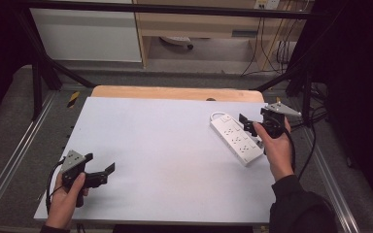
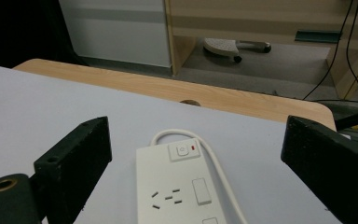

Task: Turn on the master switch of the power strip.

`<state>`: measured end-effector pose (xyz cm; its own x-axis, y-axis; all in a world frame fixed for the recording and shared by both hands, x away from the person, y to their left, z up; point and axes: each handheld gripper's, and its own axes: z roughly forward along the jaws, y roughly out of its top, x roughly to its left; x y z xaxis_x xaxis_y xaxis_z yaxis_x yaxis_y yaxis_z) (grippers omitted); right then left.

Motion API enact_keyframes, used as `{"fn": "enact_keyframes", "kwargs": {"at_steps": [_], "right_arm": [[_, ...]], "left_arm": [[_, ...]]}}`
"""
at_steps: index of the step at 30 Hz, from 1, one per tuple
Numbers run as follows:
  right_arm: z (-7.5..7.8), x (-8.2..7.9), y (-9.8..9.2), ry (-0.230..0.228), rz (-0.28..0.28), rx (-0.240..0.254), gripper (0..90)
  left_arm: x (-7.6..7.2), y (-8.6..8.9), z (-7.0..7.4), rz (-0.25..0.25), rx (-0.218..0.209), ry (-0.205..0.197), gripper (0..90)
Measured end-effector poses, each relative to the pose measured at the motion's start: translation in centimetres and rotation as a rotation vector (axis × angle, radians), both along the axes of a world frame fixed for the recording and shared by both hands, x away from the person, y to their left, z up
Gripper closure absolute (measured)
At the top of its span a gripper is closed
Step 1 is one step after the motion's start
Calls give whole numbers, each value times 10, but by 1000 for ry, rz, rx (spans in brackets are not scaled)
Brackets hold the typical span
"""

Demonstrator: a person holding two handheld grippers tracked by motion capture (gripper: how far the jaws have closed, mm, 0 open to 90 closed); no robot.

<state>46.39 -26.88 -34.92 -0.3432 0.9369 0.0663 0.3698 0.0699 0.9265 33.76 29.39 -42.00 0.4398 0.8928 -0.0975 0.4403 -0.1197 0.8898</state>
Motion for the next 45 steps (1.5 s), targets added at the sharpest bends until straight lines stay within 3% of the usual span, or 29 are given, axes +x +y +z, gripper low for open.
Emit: {"fn": "enact_keyframes", "kwargs": {"at_steps": [11,21,24,30,45], "right_arm": [[-2,32,-4,-6,-63,20,91],[-7,49,-3,-3,-106,40,205],[-6,53,-2,-6,-108,68,231],[-5,61,0,-7,-113,45,269],[-10,77,14,-17,-126,-6,594]], "left_arm": [[0,-1,0,-1,-1,0,55],[1,-2,0,-6,-3,5,58],[1,-1,0,-5,-3,5,58],[1,-2,-1,-7,-5,6,57],[2,-1,-1,-12,-7,11,58]]}}
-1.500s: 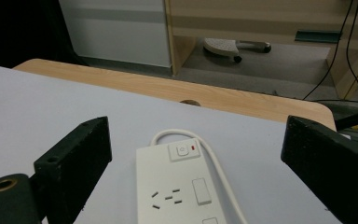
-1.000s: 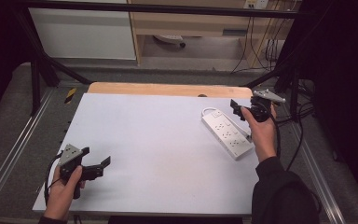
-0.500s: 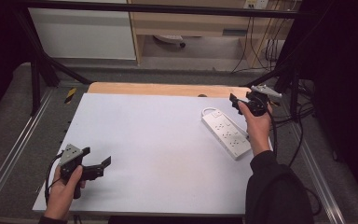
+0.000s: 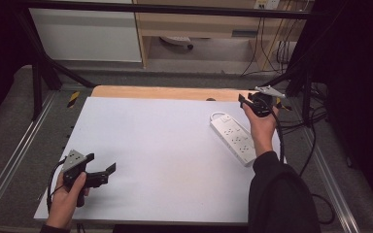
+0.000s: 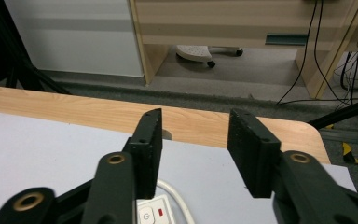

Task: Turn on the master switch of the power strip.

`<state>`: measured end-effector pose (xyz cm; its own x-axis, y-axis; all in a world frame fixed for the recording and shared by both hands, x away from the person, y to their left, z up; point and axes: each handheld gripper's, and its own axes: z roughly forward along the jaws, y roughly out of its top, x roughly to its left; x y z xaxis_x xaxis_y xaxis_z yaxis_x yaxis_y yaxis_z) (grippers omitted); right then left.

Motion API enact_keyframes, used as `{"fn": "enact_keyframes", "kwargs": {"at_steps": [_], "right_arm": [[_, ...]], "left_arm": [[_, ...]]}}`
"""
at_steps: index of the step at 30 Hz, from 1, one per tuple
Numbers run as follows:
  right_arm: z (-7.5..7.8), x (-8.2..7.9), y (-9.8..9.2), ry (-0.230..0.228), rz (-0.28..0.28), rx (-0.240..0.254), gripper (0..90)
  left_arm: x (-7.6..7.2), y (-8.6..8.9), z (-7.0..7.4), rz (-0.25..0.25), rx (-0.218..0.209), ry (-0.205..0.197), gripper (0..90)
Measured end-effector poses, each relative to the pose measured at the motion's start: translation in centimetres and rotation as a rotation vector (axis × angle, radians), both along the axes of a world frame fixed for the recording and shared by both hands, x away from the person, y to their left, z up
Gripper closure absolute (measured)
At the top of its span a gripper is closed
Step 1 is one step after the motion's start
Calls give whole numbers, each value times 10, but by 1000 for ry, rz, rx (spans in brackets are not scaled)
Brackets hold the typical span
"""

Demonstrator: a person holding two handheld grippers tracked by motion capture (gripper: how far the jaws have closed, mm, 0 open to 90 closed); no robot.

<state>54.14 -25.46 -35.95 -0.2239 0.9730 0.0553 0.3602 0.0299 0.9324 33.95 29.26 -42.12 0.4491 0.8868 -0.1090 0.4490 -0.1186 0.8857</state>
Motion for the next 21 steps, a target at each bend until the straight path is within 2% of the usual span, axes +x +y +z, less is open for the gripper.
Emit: {"fn": "enact_keyframes", "kwargs": {"at_steps": [13,16,21], "right_arm": [[-8,11,11,-3,22,-12,816],[-13,14,13,6,31,-25,842],[-18,17,18,12,36,-21,869]], "left_arm": [[0,0,0,-2,-7,-3,60],[0,0,0,-3,-6,-3,61],[0,0,0,-3,-6,-4,61]]}}
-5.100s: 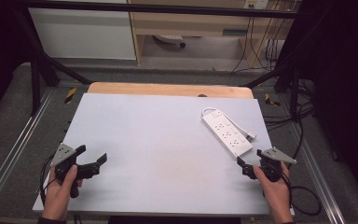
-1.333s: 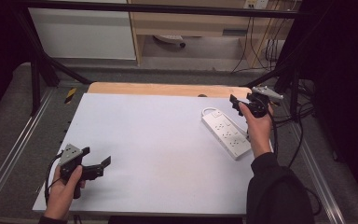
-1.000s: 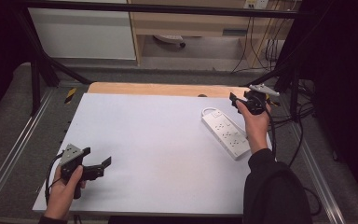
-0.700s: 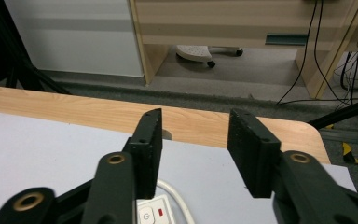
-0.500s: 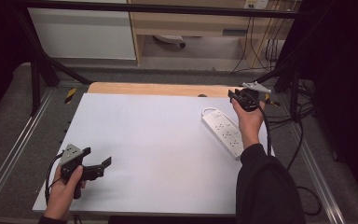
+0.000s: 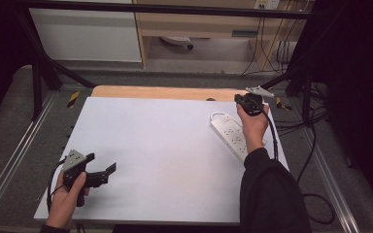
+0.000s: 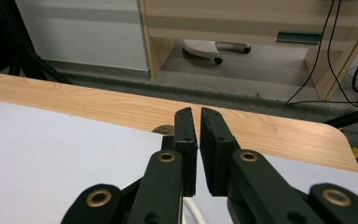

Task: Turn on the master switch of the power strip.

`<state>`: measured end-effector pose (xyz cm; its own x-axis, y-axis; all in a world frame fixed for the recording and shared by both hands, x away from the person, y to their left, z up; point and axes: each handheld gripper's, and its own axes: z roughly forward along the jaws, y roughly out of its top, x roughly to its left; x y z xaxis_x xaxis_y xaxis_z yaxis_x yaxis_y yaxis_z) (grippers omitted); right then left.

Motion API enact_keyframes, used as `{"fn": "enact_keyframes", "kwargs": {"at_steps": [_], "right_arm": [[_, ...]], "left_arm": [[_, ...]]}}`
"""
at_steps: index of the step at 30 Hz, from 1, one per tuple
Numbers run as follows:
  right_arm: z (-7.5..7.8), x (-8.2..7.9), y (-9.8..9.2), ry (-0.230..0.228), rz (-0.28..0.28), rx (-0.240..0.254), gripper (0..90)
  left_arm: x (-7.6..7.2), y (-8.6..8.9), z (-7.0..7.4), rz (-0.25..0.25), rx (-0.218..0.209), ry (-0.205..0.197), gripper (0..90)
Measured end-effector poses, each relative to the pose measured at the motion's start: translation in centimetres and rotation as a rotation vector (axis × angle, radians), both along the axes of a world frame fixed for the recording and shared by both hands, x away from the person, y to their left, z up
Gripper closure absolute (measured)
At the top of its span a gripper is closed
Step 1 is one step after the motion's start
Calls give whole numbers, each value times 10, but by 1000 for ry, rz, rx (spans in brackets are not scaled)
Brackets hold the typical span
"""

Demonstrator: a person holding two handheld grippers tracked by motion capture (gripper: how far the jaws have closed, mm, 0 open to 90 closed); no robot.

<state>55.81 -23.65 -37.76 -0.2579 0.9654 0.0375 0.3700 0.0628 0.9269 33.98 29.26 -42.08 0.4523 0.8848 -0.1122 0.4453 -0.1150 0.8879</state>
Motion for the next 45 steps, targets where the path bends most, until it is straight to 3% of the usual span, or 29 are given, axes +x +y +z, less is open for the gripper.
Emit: {"fn": "enact_keyframes", "kwargs": {"at_steps": [23,28,45], "right_arm": [[-21,7,7,60,4,-31,900],[-24,7,8,79,4,-12,900],[-37,9,13,153,38,-45,900]], "left_arm": [[1,-1,1,-4,-6,-4,61],[0,0,1,-2,-4,-3,61],[1,0,0,-5,-5,-1,61]]}}
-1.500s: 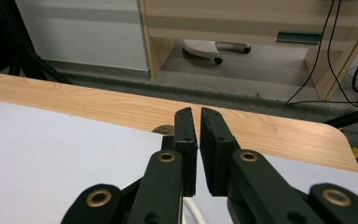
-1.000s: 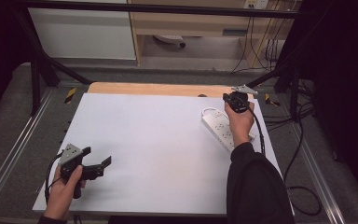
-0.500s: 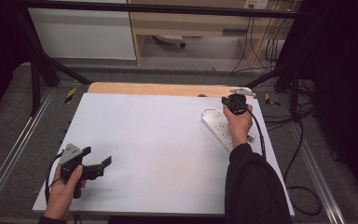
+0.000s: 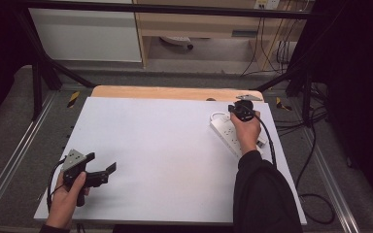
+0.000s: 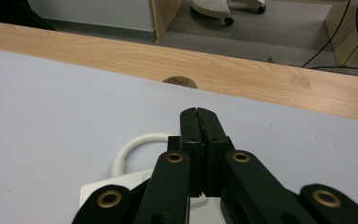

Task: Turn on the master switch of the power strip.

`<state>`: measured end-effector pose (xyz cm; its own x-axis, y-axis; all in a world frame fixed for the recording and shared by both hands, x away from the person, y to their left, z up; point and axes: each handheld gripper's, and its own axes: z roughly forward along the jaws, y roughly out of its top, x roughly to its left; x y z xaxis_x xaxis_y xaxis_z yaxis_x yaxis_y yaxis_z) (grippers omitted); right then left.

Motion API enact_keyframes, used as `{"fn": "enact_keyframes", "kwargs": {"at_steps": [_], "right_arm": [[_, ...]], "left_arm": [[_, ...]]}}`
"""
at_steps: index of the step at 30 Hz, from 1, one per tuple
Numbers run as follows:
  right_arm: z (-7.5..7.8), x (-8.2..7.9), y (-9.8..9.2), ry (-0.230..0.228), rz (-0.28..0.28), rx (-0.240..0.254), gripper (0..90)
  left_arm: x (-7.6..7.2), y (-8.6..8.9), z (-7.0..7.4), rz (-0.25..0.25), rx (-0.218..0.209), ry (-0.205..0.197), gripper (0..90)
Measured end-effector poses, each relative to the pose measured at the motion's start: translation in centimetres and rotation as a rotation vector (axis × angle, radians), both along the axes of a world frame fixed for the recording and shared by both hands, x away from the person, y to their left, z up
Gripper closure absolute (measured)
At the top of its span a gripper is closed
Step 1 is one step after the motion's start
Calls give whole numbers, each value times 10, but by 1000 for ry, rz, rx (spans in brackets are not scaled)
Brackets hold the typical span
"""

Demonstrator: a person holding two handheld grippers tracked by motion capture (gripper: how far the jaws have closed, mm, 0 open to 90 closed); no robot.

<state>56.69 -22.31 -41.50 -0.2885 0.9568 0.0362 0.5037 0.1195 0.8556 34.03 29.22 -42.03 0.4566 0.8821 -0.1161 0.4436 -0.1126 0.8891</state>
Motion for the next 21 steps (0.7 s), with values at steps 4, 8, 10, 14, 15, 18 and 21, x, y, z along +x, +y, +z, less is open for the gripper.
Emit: {"fn": "enact_keyframes", "kwargs": {"at_steps": [4,8,10,14,15,18,21], "right_arm": [[-3,0,1,29,-8,-3,900],[-5,0,-1,45,-7,-9,900],[-6,0,0,53,-5,-12,900],[-7,0,1,69,1,-19,900],[-8,0,2,75,1,-22,900],[-9,0,3,84,7,-24,900],[-10,0,5,91,13,-26,900]], "left_arm": [[0,0,0,0,1,0,61],[0,0,0,-1,0,-1,61],[0,0,0,-1,0,-1,61],[0,0,0,1,0,-1,62],[0,0,0,0,0,-2,62],[0,0,0,2,1,-2,62],[0,0,0,2,1,-2,62]]}}
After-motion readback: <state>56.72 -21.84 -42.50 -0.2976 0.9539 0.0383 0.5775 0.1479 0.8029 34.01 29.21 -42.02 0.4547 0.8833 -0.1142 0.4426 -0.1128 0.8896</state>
